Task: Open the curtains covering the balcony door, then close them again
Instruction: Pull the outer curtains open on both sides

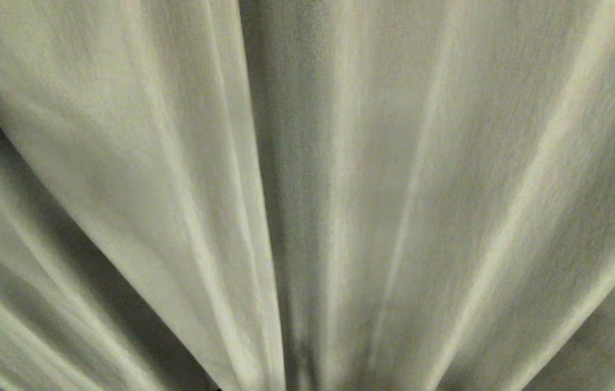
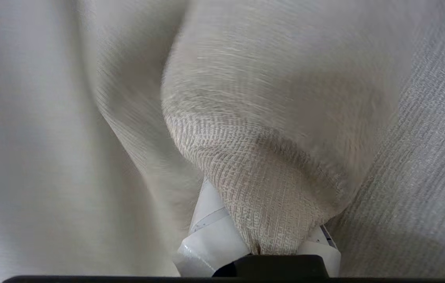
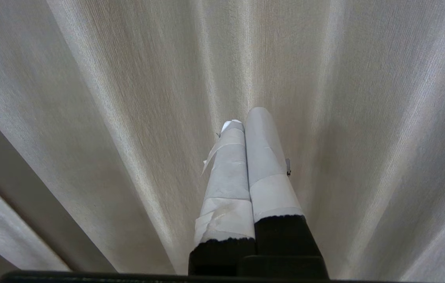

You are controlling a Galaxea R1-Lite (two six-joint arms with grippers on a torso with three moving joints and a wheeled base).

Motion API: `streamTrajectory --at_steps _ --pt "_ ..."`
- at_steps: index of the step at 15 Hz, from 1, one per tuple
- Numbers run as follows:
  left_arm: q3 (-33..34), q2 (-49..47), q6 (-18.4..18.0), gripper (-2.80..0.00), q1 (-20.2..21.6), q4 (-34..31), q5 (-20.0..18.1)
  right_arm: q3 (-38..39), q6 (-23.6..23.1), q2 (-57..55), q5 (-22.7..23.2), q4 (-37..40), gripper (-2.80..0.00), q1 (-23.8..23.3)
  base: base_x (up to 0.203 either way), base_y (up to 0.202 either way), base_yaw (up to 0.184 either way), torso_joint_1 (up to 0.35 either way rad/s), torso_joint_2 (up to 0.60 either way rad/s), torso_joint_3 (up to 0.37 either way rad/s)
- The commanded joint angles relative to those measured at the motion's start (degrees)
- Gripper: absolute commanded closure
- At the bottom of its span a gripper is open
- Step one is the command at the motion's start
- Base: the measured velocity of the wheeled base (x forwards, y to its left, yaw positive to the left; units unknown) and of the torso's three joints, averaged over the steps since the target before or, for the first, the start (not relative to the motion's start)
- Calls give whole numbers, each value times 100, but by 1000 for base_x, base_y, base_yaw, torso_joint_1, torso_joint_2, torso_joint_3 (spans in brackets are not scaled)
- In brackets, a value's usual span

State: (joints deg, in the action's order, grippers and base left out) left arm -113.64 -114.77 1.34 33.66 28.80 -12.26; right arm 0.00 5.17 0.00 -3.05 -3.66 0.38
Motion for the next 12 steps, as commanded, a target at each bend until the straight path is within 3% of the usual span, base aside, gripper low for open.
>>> streamTrajectory --at_steps 1,6,12 --pt "0 -33 32 0 423 223 8 0 2 0 -2 -3 0 6 0 0 0 0 0 0" --pt "-17 -323 42 0 934 255 -4 0 2 0 -2 -3 0 -3 0 0 0 0 0 0" --pt "-62 -696 26 0 1290 277 -285 0 2 0 -2 -3 0 6 0 0 0 0 0 0"
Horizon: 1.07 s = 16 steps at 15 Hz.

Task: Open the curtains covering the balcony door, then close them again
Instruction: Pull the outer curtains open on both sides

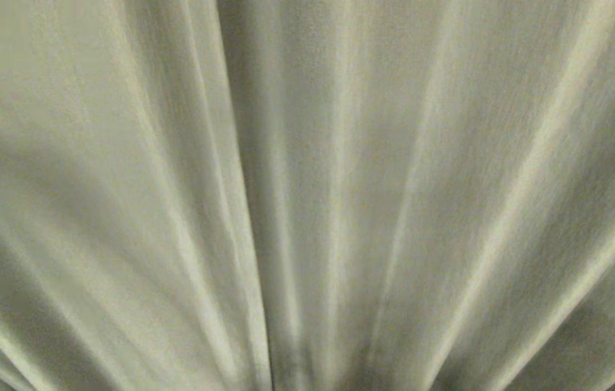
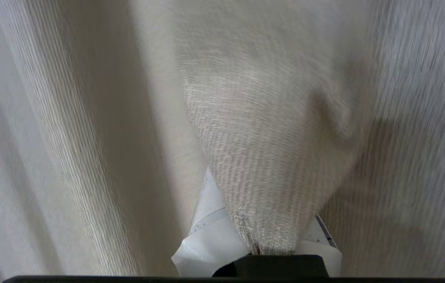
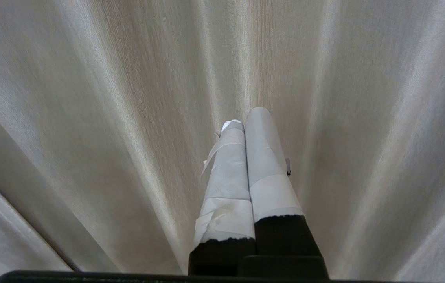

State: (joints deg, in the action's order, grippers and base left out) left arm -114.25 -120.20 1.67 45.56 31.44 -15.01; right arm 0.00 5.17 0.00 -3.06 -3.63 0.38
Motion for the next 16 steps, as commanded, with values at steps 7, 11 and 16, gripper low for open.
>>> streamTrajectory --at_steps 7,11,16 --pt "-1 -454 65 0 580 174 -12 0 2 0 -2 -6 0 -3 0 0 0 0 0 0" --pt "-9 -599 125 0 880 231 -20 0 2 0 -2 -6 0 6 0 0 0 0 0 0" --pt "-35 -749 306 0 1200 319 -131 0 2 0 -2 -6 0 5 0 0 0 0 0 0"
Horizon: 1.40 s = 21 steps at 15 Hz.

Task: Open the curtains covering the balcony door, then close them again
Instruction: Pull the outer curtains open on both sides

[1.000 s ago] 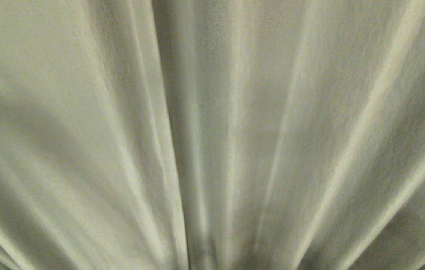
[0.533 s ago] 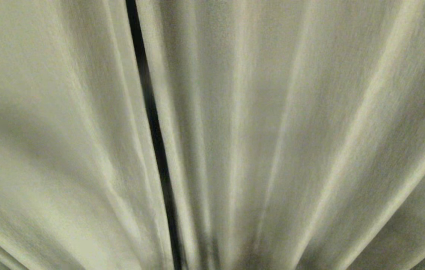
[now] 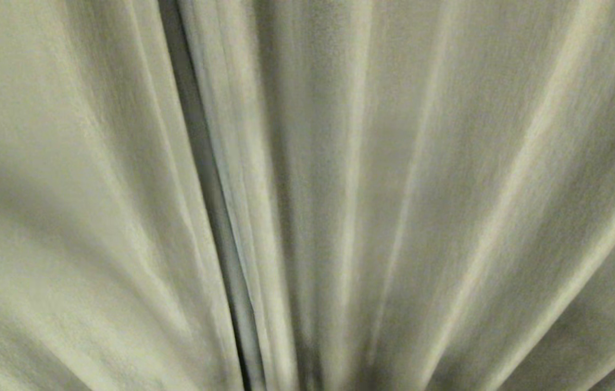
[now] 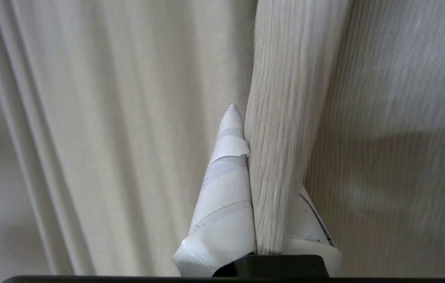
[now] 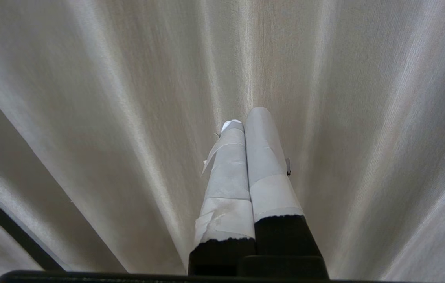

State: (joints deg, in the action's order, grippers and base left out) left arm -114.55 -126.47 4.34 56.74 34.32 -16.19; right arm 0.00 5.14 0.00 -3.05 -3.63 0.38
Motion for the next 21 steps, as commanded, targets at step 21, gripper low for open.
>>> streamTrajectory --at_steps 21 --pt "121 1019 151 0 -669 75 -12 0 4 0 -3 -6 0 2 0 0 0 0 0 0"
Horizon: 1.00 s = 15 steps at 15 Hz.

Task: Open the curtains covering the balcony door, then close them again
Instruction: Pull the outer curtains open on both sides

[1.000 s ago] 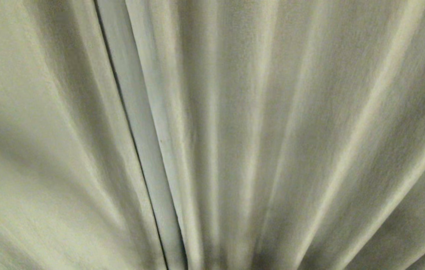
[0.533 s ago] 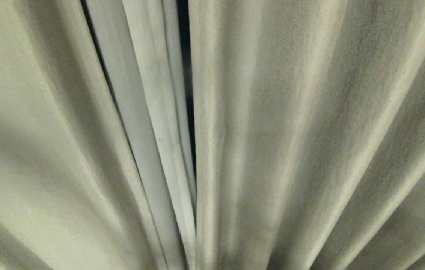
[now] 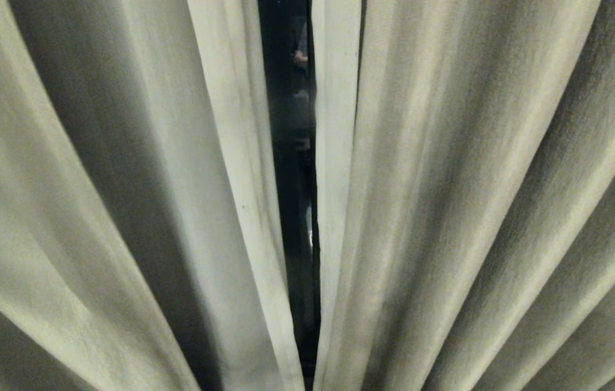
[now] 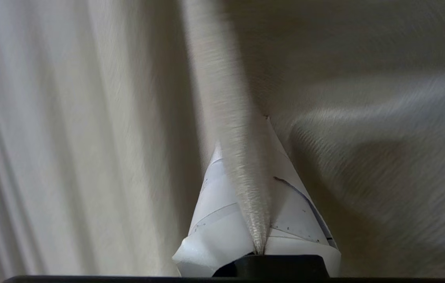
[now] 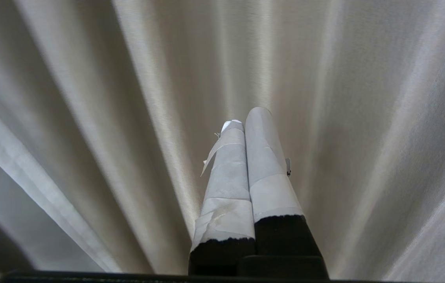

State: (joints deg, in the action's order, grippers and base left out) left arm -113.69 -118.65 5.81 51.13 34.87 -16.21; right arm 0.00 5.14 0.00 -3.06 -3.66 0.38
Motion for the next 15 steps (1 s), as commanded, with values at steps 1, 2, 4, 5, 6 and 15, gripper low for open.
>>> streamTrajectory --at_steps 1,2,4,5,6,15 --pt "48 279 1 0 -209 21 -13 0 4 0 -2 -3 0 5 0 0 0 0 0 0" --pt "62 300 1 0 -323 33 9 0 4 0 -2 -3 0 3 0 0 0 0 0 0" --pt "224 455 -1 0 -461 36 38 0 4 0 -2 -3 0 -3 0 0 0 0 0 0" --pt "347 530 -5 0 -482 38 34 0 4 0 -2 -3 0 6 0 0 0 0 0 0" --pt "513 624 -9 0 -499 38 4 0 4 0 -2 -3 0 5 0 0 0 0 0 0" --pt "919 852 -19 -280 -727 105 -14 0 4 0 -2 -3 0 6 0 0 0 0 0 0"
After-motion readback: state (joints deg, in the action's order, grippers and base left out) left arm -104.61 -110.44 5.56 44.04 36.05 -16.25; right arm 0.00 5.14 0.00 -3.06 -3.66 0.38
